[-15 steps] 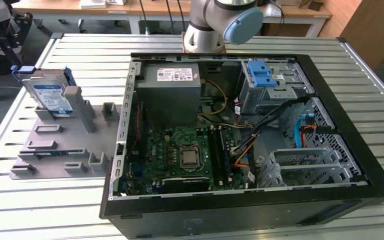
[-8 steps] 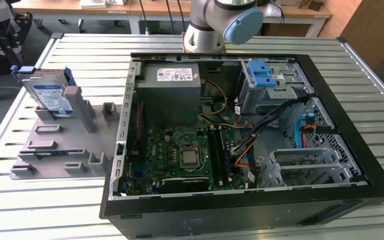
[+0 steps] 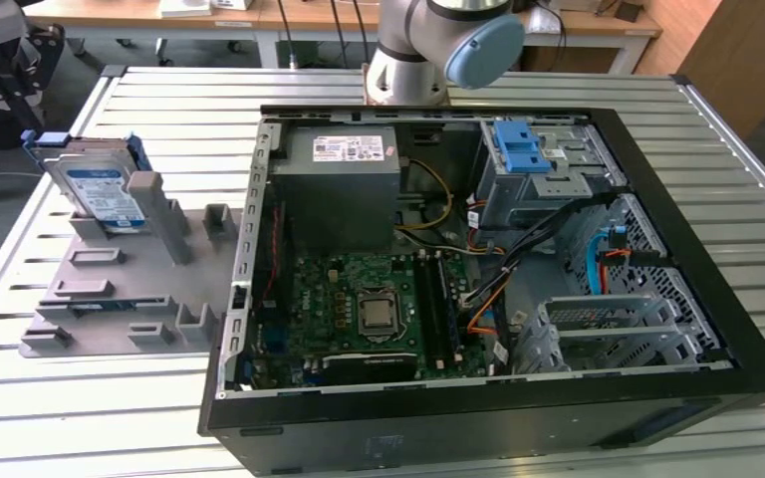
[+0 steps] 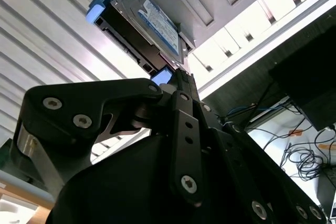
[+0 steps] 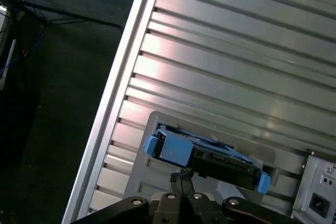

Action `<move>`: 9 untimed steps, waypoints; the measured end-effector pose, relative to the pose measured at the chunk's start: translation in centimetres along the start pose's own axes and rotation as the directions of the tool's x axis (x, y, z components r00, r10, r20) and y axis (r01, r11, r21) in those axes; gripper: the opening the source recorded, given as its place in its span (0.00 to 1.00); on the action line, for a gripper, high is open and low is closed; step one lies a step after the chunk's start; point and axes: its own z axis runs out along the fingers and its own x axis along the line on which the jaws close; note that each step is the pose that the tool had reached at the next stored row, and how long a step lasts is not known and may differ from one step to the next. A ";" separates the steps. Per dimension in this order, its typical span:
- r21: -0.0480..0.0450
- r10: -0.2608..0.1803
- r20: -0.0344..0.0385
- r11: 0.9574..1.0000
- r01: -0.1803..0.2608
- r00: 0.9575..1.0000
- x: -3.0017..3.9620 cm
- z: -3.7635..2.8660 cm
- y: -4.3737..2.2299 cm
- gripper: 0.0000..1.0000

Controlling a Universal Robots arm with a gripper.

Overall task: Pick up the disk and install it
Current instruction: 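Pick up the disk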

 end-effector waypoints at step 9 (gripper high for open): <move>0.000 -0.039 -0.002 0.999 0.039 0.999 0.00 0.00 0.00 0.11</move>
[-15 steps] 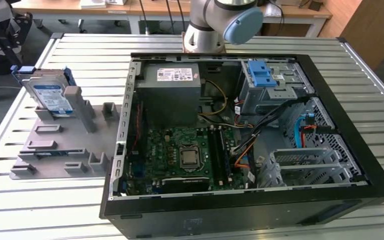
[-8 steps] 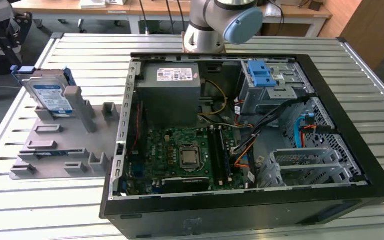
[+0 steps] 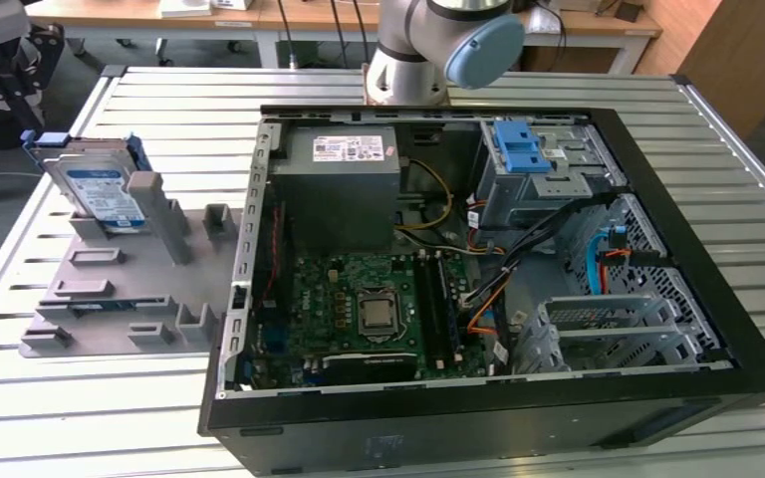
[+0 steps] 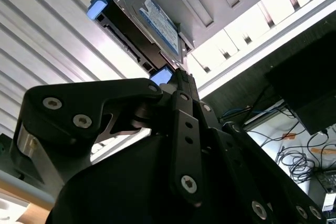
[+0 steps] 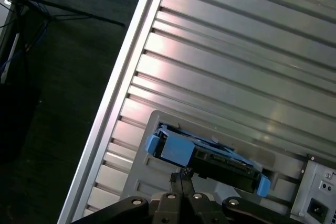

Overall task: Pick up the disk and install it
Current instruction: 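Pick up the disk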

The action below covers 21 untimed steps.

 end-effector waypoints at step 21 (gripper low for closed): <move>0.002 -0.134 -0.005 0.991 0.134 0.991 0.00 0.00 0.00 0.11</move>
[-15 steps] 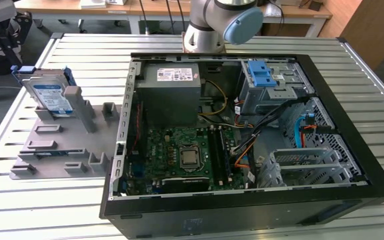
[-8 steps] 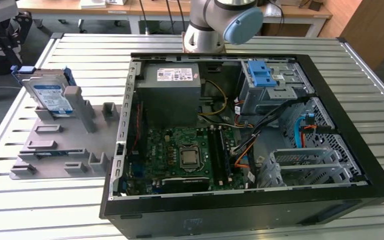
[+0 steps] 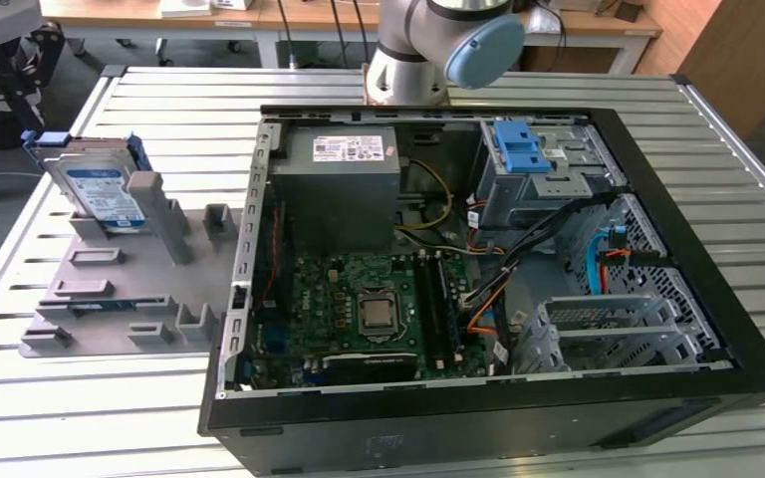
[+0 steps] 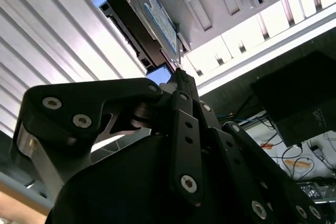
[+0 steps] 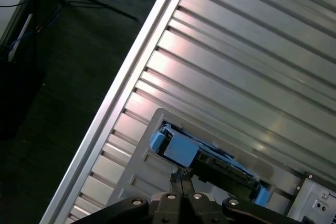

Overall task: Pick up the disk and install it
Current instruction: 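Pick up the disk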

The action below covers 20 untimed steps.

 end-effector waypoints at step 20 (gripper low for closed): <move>0.005 -0.068 0.006 0.998 0.068 0.998 0.00 0.00 0.00 0.11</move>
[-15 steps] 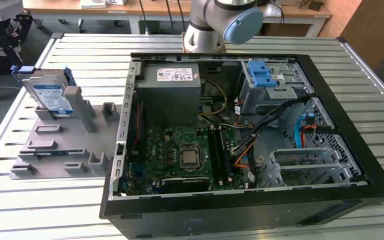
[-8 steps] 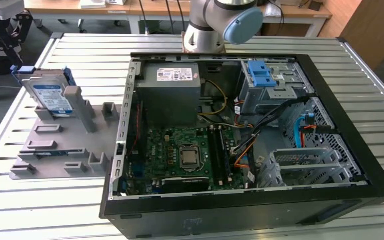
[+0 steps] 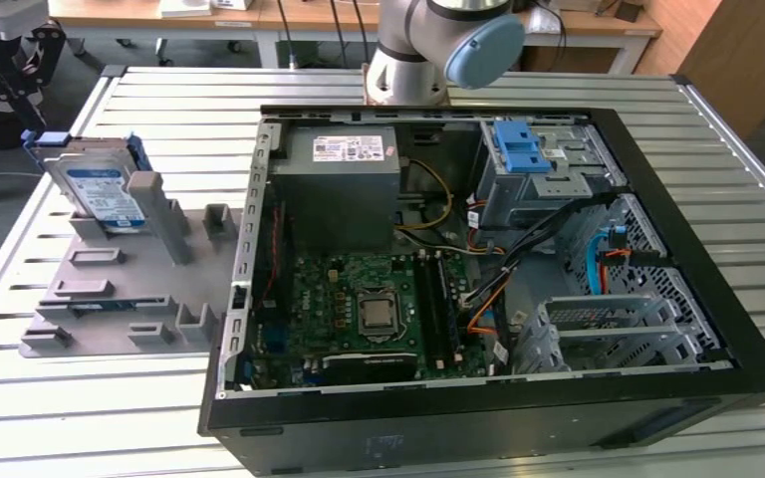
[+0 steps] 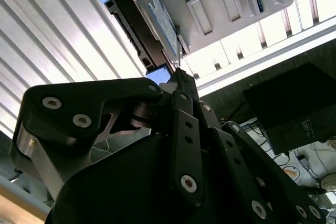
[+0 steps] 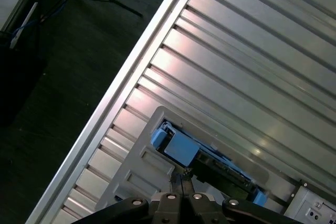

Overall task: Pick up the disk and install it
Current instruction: 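Pick up the disk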

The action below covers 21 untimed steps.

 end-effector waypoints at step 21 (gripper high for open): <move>0.001 -0.103 -0.003 0.995 0.103 0.995 0.00 0.00 0.00 0.11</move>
